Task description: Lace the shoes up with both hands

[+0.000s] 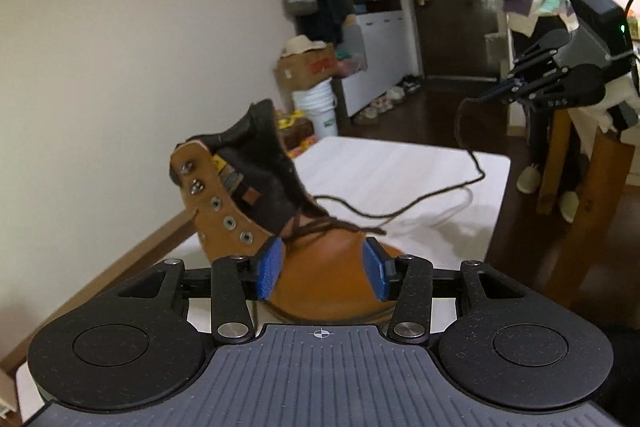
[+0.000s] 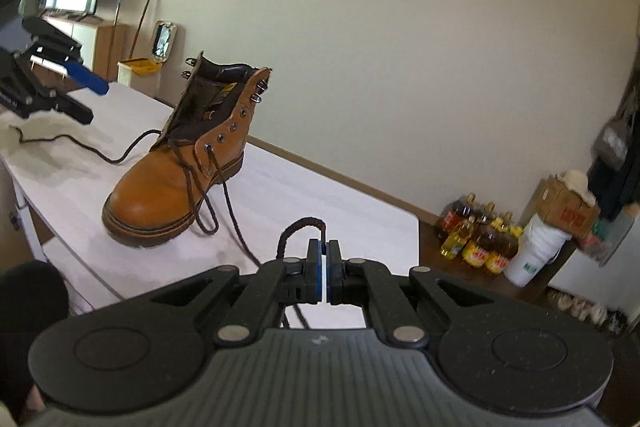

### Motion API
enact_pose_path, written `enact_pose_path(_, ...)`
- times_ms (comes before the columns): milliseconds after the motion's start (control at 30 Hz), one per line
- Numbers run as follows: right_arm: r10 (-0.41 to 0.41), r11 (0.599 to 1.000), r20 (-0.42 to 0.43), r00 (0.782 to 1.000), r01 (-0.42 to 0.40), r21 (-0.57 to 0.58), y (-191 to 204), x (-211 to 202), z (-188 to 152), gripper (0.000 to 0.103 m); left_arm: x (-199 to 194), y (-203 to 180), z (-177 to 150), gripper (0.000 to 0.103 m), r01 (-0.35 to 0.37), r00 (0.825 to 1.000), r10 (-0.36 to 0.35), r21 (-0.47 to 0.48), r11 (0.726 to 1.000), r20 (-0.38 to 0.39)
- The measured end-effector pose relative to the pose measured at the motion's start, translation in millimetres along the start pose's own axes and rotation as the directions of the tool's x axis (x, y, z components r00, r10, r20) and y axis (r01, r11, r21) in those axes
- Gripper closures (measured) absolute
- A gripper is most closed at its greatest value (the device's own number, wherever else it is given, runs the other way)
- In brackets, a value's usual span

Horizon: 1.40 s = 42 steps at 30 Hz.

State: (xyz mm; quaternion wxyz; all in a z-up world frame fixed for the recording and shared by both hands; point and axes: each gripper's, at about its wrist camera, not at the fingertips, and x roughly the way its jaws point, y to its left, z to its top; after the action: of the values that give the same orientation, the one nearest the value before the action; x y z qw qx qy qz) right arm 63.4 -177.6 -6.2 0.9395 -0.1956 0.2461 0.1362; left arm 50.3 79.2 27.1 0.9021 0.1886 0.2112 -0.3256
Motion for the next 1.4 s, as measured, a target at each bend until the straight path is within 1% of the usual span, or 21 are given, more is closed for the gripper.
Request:
enact_pose_path(33, 0.008, 1.000, -0.001, 1.000, -0.008, 0.006, 0.9, 1.0, -1.4, 0.100, -4.7, 3.2, -6.9, 0.052, -0.013, 1.000, 0.013, -0.012, 1.000, -0.016)
enact_pose_path(133, 0.030, 1.000, -0.003, 1.000, -0.030, 0.010, 8.2, 7.1, -2.9, 0.100, -24.6, 19.9, -35.0, 0.051, -0.106, 0.992, 0.101, -0.069, 0.992, -0.076)
enact_pose_path(200, 0.039, 0.999, -0.003, 0.999, -0.039, 0.007, 11.1, 13.7, -2.2, 0.101, -46.6, 38.8, -58.5, 0.048, -0.191, 0.977, 0.174, -0.146, 0.971, -0.125)
enact_pose_path(267, 0.045, 0.999, 0.002, 0.999, -0.045, 0.005, 13.5, 19.9, -1.0, 0.100, -77.0, 60.1, -82.1, 0.047, -0.307, 0.945, 0.268, -0.232, 0.923, -0.187)
enact_pose_path(333, 0.055, 0.998, 0.005, 0.998, -0.055, 0.006, 15.0, 25.6, -0.1, 0.100, -104.3, 72.1, -101.3, 0.046, -0.398, 0.910, 0.340, -0.267, 0.878, -0.238)
enact_pose_path(367, 0.057, 0.998, 0.005, 0.998, -0.057, 0.003, 16.3, 28.2, 0.1, 0.100, -122.3, 77.0, -114.1, 0.044, -0.450, 0.885, 0.383, -0.275, 0.850, -0.265)
enact_pose_path(400, 0.059, 0.998, 0.006, 0.998, -0.059, 0.000, 17.6, 30.8, 0.3, 0.100, -129.6, 77.3, -119.3, 0.038, -0.466, 0.876, 0.398, -0.266, 0.844, -0.272)
enact_pose_path(433, 0.066, 0.998, 0.003, 0.998, -0.066, 0.001, 18.8, 34.3, 0.5, 0.100, -144.9, 75.9, -134.8, 0.036, -0.506, 0.852, 0.438, -0.233, 0.831, -0.286)
enact_pose_path(467, 0.070, 0.998, -0.001, 0.998, -0.070, 0.002, 19.9, 37.2, 0.5, 0.100, -150.2, 73.2, -142.5, 0.035, -0.519, 0.843, 0.455, -0.213, 0.828, -0.286)
enact_pose_path(567, 0.078, 0.997, -0.018, 0.997, -0.078, 0.007, 22.8, 44.6, -0.5, 0.100, -150.6, 68.1, -160.2, 0.038, -0.510, 0.845, 0.443, -0.205, 0.835, -0.298)
enact_pose_path(633, 0.081, 0.997, -0.035, 0.996, -0.080, 0.011, 25.4, 49.0, -1.6, 0.100, -148.7, 77.2, -169.1, 0.041, -0.474, 0.873, 0.390, -0.324, 0.819, -0.292)
enact_pose_path(700, 0.078, 0.997, -0.045, 0.996, -0.078, 0.011, 28.3, 51.3, -2.2, 0.100, -146.8, 83.7, -173.9, 0.049, -0.454, 0.888, 0.371, -0.378, 0.807, -0.273)
enact_pose_path(733, 0.076, 0.997, -0.049, 0.996, -0.076, 0.009, 30.3, 51.4, -2.1, 0.100, -143.7, 86.6, -177.0, 0.050, -0.441, 0.894, 0.367, -0.364, 0.820, -0.258)
enact_pose_path(800, 0.071, 0.997, -0.057, 0.996, -0.071, 0.002, 33.4, 52.0, -1.6, 0.100, -135.2, 87.8, -180.3, 0.061, -0.415, 0.903, 0.346, -0.310, 0.855, -0.254)
enact_pose_path(867, 0.061, 0.998, -0.070, 0.996, -0.061, -0.004, 34.5, 52.1, -0.2, 0.100, -123.5, 92.0, -183.1, 0.064, -0.381, 0.909, 0.315, -0.238, 0.893, -0.274)
enact_pose_path(967, 0.037, 0.999, -0.081, 0.996, -0.037, -0.008, 34.2, 51.1, 2.3, 0.100, -111.7, 94.2, -188.5, 0.067, -0.329, 0.916, 0.269, -0.173, 0.928, -0.298)
enact_pose_path(1033, 0.022, 1.000, -0.085, 0.996, -0.023, -0.008, 35.5, 49.6, 2.8, 0.100, -113.1, 95.7, -192.4, 0.070, -0.313, 0.918, 0.258, -0.153, 0.937, -0.302)
enact_pose_path(1133, 0.009, 1.000, -0.095, 0.995, -0.010, -0.009, 38.4, 47.1, 3.0, 0.100, -114.0, 99.9, -198.8, 0.086, -0.296, 0.928, 0.240, -0.176, 0.939, -0.283)
enact_pose_path(1200, 0.004, 1.000, -0.106, 0.994, -0.006, -0.019, 42.0, 47.0, 3.4, 0.100, -115.6, 100.7, -201.7, 0.100, -0.285, 0.933, 0.226, -0.188, 0.940, -0.280)
enact_pose_path(1300, 0.003, 1.000, -0.108, 0.994, -0.007, -0.029, 46.4, 47.0, 5.6, 0.100, -113.4, 101.0, -197.6, 0.101, -0.274, 0.933, 0.205, -0.214, 0.938, -0.296)
enact_pose_path(1400, 0.011, 0.999, -0.104, 0.995, -0.016, -0.045, 51.7, 49.4, 8.0, 0.100, -115.2, 96.0, -196.0, 0.101, -0.284, 0.935, 0.220, -0.215, 0.934, -0.279)
